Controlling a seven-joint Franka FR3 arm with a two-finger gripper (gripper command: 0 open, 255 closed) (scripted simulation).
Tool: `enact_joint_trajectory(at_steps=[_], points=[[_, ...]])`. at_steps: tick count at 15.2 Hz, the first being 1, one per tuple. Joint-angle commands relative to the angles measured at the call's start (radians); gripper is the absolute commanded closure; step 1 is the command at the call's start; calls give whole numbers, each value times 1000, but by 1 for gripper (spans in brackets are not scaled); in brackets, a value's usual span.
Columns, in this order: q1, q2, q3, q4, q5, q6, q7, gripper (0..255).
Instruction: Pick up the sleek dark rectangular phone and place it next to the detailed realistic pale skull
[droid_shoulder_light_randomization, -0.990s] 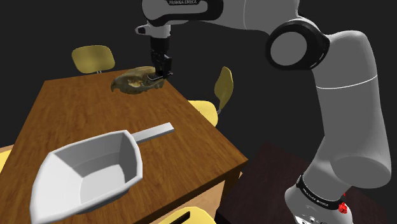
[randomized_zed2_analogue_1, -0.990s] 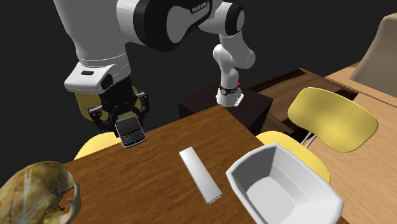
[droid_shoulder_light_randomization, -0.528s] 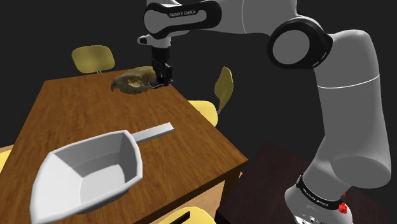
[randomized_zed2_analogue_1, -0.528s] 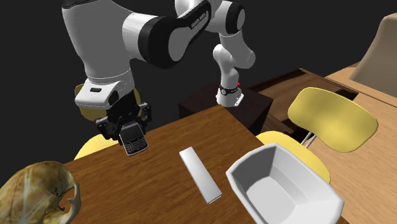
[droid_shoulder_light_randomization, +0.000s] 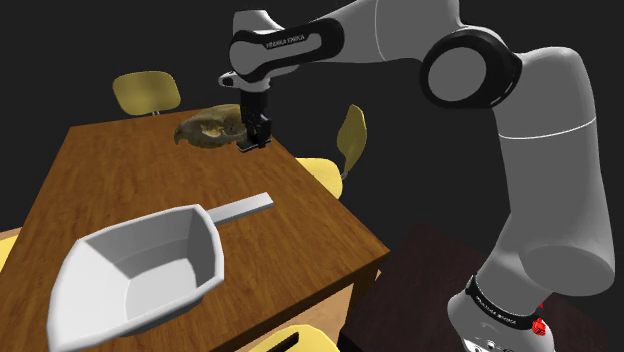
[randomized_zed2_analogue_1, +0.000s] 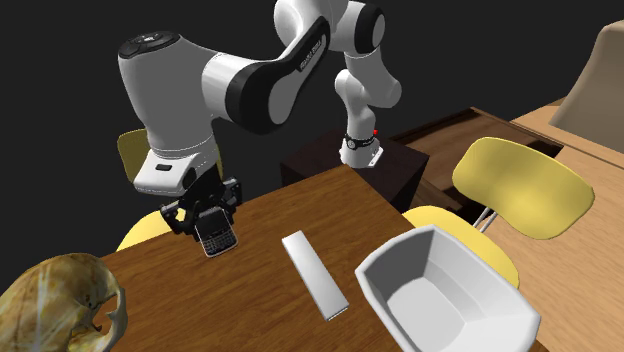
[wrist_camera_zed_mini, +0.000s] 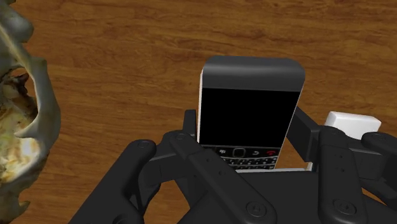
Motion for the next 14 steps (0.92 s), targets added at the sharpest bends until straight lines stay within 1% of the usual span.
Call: enact_joint_trajectory(at_steps=[1,14], points=[[1,-1,0,-30,0,29,1,255],[0,40,0,-142,-1,182,0,255]])
